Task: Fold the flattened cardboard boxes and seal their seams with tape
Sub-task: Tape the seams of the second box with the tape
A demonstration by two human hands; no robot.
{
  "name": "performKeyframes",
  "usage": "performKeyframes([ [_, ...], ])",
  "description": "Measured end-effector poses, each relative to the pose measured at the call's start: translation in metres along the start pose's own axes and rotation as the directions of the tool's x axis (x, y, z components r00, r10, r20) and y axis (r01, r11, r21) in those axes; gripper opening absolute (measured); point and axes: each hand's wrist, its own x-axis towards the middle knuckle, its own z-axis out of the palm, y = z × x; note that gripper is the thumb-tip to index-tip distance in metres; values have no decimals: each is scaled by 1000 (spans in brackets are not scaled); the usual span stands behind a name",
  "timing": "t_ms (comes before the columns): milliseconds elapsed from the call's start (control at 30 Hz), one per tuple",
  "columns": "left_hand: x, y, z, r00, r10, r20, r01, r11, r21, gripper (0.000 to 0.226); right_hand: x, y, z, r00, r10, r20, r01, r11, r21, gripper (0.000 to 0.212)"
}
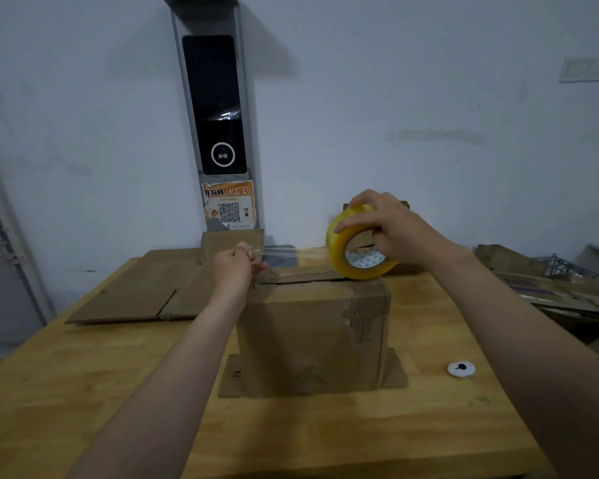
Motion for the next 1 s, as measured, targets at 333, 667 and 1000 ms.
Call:
performKeyframes([
  [333,3,-5,4,996,67,59,-76,983,167,44,-8,18,-1,997,54,53,-53,998,-25,73],
  [667,2,0,2,989,116,95,-130,978,165,44,-32,42,26,950,171,-262,-143,982,123,66],
  [1000,16,-6,-33,993,108,54,-119,955,270,45,-17,8,32,961,136,-242,-137,990,13,54],
])
